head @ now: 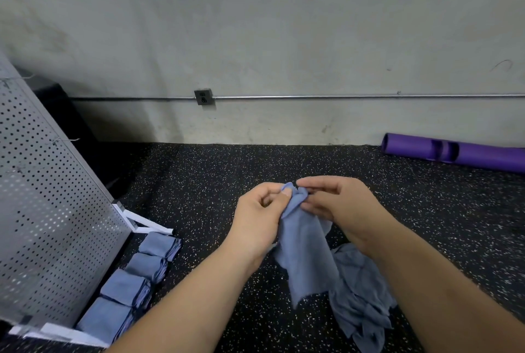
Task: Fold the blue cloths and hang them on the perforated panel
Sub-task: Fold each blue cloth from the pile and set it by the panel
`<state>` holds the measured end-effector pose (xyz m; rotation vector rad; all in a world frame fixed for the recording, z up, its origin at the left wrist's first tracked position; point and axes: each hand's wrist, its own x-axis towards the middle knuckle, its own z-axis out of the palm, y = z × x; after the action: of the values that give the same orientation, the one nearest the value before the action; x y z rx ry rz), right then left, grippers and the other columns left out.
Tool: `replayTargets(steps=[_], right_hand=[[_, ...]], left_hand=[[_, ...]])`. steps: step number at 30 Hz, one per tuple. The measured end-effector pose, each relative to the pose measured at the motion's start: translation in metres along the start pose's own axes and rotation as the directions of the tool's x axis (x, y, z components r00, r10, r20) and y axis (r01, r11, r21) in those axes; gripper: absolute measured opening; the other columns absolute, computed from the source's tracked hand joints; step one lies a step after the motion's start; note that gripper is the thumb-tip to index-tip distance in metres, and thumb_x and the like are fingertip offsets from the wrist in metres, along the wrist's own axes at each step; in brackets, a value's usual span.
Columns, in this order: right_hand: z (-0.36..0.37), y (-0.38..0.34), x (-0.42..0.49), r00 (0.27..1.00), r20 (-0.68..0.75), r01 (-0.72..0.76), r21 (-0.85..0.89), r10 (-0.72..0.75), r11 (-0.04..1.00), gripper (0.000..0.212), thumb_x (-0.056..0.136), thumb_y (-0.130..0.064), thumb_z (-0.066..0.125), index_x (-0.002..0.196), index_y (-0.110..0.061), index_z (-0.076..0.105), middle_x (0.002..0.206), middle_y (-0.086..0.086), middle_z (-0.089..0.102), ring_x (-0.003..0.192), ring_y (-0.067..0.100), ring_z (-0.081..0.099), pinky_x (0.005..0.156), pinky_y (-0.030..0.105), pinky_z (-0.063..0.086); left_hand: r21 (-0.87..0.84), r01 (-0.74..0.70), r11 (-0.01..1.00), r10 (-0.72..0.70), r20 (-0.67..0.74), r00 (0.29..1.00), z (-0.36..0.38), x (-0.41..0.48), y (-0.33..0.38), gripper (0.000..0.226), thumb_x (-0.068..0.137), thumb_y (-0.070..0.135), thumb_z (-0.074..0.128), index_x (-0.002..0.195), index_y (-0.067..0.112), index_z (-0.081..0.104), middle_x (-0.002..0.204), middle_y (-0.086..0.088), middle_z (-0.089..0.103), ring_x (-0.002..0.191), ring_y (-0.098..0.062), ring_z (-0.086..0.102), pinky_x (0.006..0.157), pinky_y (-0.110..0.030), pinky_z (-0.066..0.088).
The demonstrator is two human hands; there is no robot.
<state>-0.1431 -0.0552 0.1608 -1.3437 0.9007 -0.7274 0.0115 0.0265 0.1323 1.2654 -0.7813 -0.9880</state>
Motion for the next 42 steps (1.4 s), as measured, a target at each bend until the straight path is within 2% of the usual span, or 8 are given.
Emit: replayTargets(steps=[4, 7, 10, 15, 20, 25, 35, 42], right_hand=[[0.001, 0.002, -0.005, 0.986, 0.032, 0.163, -0.267, -0.161, 0.95, 0.041, 0.084, 0.009, 0.078, 0.113, -0.02, 0.079, 0.098, -0.003, 0.082, 0.097, 0.013, 0.079, 0.084, 0.023, 0.062], [0.004, 0.008, -0.006, 0.935, -0.033, 0.291, -0.502, -0.354, 0.814, 0.024, 0.082, -0.018, 0.091, 0.1, -0.029, 0.079, 0.097, -0.012, 0.075, 0.088, 0.003, 0.074, 0.08, 0.02, 0.061], [0.002, 0.007, -0.006, 0.869, -0.053, 0.349, -0.64, -0.492, 0.685, 0.011, 0.087, -0.033, 0.087, 0.085, -0.035, 0.076, 0.097, -0.018, 0.066, 0.087, 0.005, 0.066, 0.075, 0.014, 0.051], [-0.005, 0.005, -0.005, 0.894, -0.044, 0.331, -0.605, -0.445, 0.724, 0.013, 0.096, -0.034, 0.078, 0.086, -0.037, 0.07, 0.092, -0.02, 0.071, 0.081, 0.008, 0.065, 0.07, 0.018, 0.048], [0.002, 0.003, -0.01, 0.9, -0.024, 0.351, -0.549, -0.435, 0.758, 0.016, 0.097, -0.026, 0.076, 0.089, -0.039, 0.072, 0.083, -0.014, 0.069, 0.066, 0.007, 0.057, 0.06, 0.017, 0.045], [0.004, 0.004, -0.009, 0.913, -0.063, 0.311, -0.537, -0.404, 0.784, 0.015, 0.099, -0.026, 0.072, 0.087, -0.034, 0.07, 0.074, -0.006, 0.065, 0.065, 0.005, 0.056, 0.059, 0.017, 0.045], [0.011, 0.012, -0.001, 0.92, -0.112, 0.264, -0.528, -0.374, 0.807, 0.017, 0.098, -0.028, 0.072, 0.082, -0.031, 0.066, 0.062, -0.008, 0.057, 0.059, 0.002, 0.05, 0.058, 0.015, 0.042], [0.009, 0.016, 0.002, 0.92, -0.114, 0.264, -0.525, -0.374, 0.809, 0.016, 0.095, -0.03, 0.075, 0.081, -0.032, 0.068, 0.064, -0.013, 0.062, 0.06, 0.002, 0.052, 0.058, 0.016, 0.042]], left_hand=[[-0.051, 0.066, 0.997, -0.066, -0.006, 0.998, -0.003, 0.004, 0.003, 0.014, 0.103, 0.018, 0.07, 0.108, 0.008, 0.078, 0.093, -0.009, 0.08, 0.081, -0.013, 0.073, 0.069, -0.023, 0.057], [-0.057, 0.131, 0.99, -0.13, 0.029, 0.991, -0.006, 0.005, 0.003, 0.015, 0.103, 0.022, 0.071, 0.107, 0.01, 0.078, 0.099, -0.012, 0.08, 0.085, -0.02, 0.073, 0.077, -0.035, 0.058], [-0.013, 0.149, 0.989, -0.149, 0.019, 0.989, -0.007, 0.005, 0.005, 0.013, 0.103, 0.024, 0.07, 0.1, 0.014, 0.078, 0.08, -0.003, 0.073, 0.068, -0.013, 0.064, 0.06, -0.028, 0.05], [-0.001, 0.078, 0.997, -0.078, 0.032, 0.996, -0.007, 0.004, 0.008, 0.013, 0.105, 0.019, 0.068, 0.105, 0.01, 0.077, 0.082, -0.005, 0.074, 0.071, -0.01, 0.064, 0.063, -0.022, 0.053], [0.041, 0.033, 0.999, -0.036, 0.072, 0.997, -0.008, 0.003, 0.009, 0.012, 0.104, 0.021, 0.069, 0.106, 0.019, 0.08, 0.102, -0.024, 0.077, 0.083, -0.025, 0.064, 0.078, -0.044, 0.05], [0.052, -0.001, 0.999, -0.005, 0.112, 0.994, -0.012, 0.003, 0.012, 0.016, 0.107, 0.02, 0.065, 0.11, 0.016, 0.08, 0.092, -0.013, 0.076, 0.081, -0.017, 0.064, 0.072, -0.027, 0.054], [0.097, -0.065, 0.993, 0.051, 0.137, 0.989, -0.013, 0.001, 0.014, 0.016, 0.106, 0.018, 0.065, 0.107, 0.01, 0.078, 0.09, -0.002, 0.076, 0.082, -0.007, 0.065, 0.07, -0.019, 0.052], [0.138, -0.165, 0.977, 0.146, 0.141, 0.979, -0.017, 0.005, 0.006, 0.014, 0.096, 0.032, 0.075, 0.102, 0.021, 0.08, 0.097, -0.022, 0.077, 0.087, -0.024, 0.065, 0.085, -0.044, 0.052]])
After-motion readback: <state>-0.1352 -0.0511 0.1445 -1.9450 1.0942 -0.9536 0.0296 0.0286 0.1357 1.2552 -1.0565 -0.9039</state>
